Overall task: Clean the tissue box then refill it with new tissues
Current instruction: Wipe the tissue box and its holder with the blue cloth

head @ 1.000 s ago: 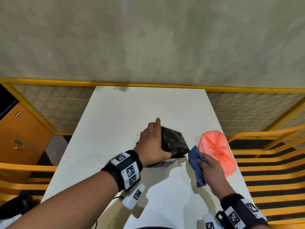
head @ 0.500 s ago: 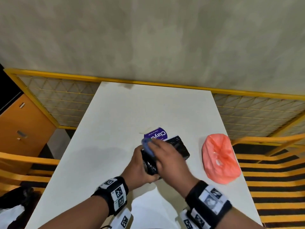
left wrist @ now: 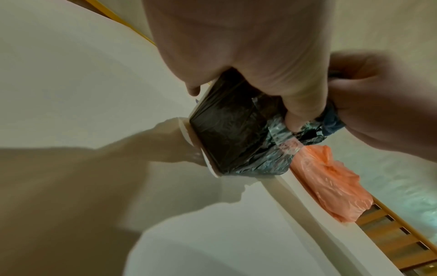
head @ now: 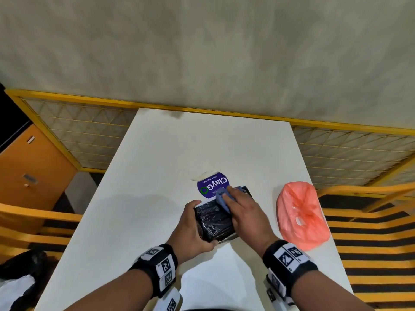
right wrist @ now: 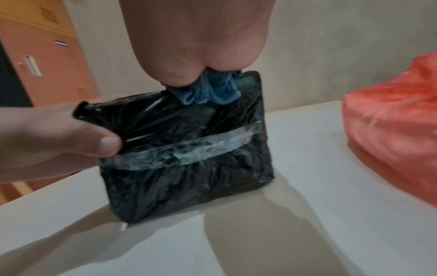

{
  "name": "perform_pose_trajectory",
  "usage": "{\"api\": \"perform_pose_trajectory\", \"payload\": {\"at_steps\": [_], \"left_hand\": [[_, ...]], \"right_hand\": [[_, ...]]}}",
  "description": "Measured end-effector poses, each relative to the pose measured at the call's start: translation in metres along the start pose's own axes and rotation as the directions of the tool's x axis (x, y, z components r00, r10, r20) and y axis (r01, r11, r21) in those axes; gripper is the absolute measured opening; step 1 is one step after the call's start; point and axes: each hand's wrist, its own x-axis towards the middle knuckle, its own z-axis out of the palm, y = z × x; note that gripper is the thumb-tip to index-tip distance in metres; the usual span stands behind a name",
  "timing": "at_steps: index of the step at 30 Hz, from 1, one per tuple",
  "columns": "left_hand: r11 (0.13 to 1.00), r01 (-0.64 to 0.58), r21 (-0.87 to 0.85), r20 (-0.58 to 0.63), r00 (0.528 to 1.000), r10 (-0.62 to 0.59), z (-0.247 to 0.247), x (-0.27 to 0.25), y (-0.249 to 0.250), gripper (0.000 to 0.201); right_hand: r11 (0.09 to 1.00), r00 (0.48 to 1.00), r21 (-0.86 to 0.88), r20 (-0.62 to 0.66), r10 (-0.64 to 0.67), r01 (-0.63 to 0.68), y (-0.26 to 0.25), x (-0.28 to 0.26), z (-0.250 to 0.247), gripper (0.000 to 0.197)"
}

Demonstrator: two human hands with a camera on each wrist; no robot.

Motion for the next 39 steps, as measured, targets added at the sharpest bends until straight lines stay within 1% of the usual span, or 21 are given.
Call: {"api": "perform_pose_trajectory", "payload": {"at_steps": [3, 5, 7, 9, 10, 11, 13, 14, 16, 17, 19, 21, 22, 23, 25, 26, 29, 31, 34, 37, 39], "left_hand": [[1.000, -0.003, 0.007, 0.002, 1.000, 0.003, 0.001, 0.003, 0.001, 0.112], [1.000, -0.002, 0.009, 0.009, 1.000, 0.002, 0.001, 0.004, -0.002, 0.113], [1.000, -0.003, 0.023, 0.013, 1.000, 0.003, 0.000, 0.002, -0.001, 0.113], [0.999, -0.004, 0.034, 0.012, 1.000, 0.003, -0.001, 0.002, 0.000, 0.112], [0.999, -0.007, 0.036, 0.016, 1.000, 0.006, -0.001, 0.002, 0.001, 0.112], [0.999, -0.008, 0.038, 0.015, 1.000, 0.007, -0.001, 0.002, 0.001, 0.112], [0.999, -0.004, 0.032, 0.000, 1.000, 0.004, 0.000, 0.003, -0.001, 0.112], [1.000, -0.003, 0.024, -0.011, 1.000, 0.003, 0.001, 0.003, -0.001, 0.111], [0.999, -0.050, -0.007, -0.040, 0.998, 0.050, 0.000, 0.003, 0.004, 0.100], [0.992, -0.123, -0.026, -0.060, 0.991, 0.121, -0.002, 0.004, 0.011, 0.085], [0.971, -0.233, -0.044, -0.054, 0.971, 0.231, -0.005, 0.007, 0.026, 0.053], [0.962, -0.238, -0.130, -0.009, 0.971, 0.239, -0.008, 0.008, 0.038, 0.039], [0.960, -0.234, -0.156, 0.002, 0.971, 0.238, -0.009, 0.007, 0.037, 0.037], [0.970, -0.208, -0.121, 0.005, 0.978, 0.211, -0.007, 0.006, 0.030, 0.045], [0.995, -0.099, -0.023, 0.007, 0.995, 0.100, -0.006, 0.001, 0.018, 0.089], [0.998, -0.055, 0.008, 0.004, 0.998, 0.055, -0.005, 0.000, 0.013, 0.100], [1.000, -0.021, 0.018, 0.027, 0.999, 0.021, -0.003, 0.001, 0.006, 0.107], [1.000, -0.017, 0.023, 0.032, 0.999, 0.016, -0.003, 0.003, 0.007, 0.108], [1.000, -0.014, 0.019, 0.033, 0.999, 0.014, -0.003, 0.002, 0.007, 0.110], [1.000, -0.019, 0.011, 0.030, 0.999, 0.018, -0.003, 0.002, 0.005, 0.110], [0.999, -0.023, 0.026, 0.033, 0.999, 0.023, -0.004, 0.002, 0.005, 0.111]], "right_hand": [[0.996, 0.995, 0.036, -0.050, 0.082, -0.081, 0.016, -0.001, -0.002, 0.066], [0.981, 0.981, 0.076, -0.072, 0.182, -0.177, 0.027, -0.001, -0.008, 0.069], [0.940, 0.944, 0.128, -0.057, 0.325, -0.316, 0.041, -0.004, -0.015, 0.062], [0.875, 0.886, 0.206, -0.066, 0.459, -0.438, 0.050, -0.007, -0.023, 0.047], [0.851, 0.862, 0.254, -0.100, 0.496, -0.460, 0.049, -0.010, -0.028, 0.043], [0.849, 0.854, 0.288, -0.153, 0.498, -0.443, 0.043, -0.011, -0.033, 0.045], [0.908, 0.888, 0.259, -0.239, 0.392, -0.330, 0.020, -0.007, -0.034, 0.053], [0.940, 0.918, 0.226, -0.247, 0.310, -0.256, 0.003, -0.004, -0.030, 0.057], [0.985, 0.976, 0.157, -0.190, 0.103, -0.074, -0.035, 0.000, -0.017, 0.060], [0.993, 0.990, 0.120, -0.139, 0.002, 0.015, -0.051, 0.000, -0.007, 0.055], [0.983, 0.987, 0.093, -0.050, -0.153, 0.157, -0.066, -0.003, 0.012, 0.040], [0.975, 0.979, 0.087, -0.030, -0.201, 0.203, -0.061, -0.008, 0.019, 0.036], [0.976, 0.978, 0.072, -0.048, -0.203, 0.206, -0.054, -0.009, 0.019, 0.035], [0.979, 0.979, 0.057, -0.061, -0.193, 0.197, -0.047, -0.010, 0.017, 0.035], [0.991, 0.990, 0.038, -0.061, -0.126, 0.129, -0.031, -0.009, 0.011, 0.042], [0.996, 0.995, 0.032, -0.052, -0.083, 0.085, -0.021, -0.010, 0.008, 0.046], [0.999, 0.999, 0.025, -0.029, 0.034, -0.033, 0.004, -0.011, 0.000, 0.053], [0.997, 0.997, 0.033, -0.030, 0.069, -0.068, 0.012, -0.010, -0.003, 0.054], [0.988, 0.987, 0.075, -0.077, 0.139, -0.134, 0.017, -0.012, -0.003, 0.056], [0.954, 0.951, 0.147, -0.130, 0.281, -0.262, 0.033, -0.015, -0.011, 0.062], [0.904, 0.906, 0.208, -0.128, 0.404, -0.374, 0.044, -0.014, -0.021, 0.061]]}}
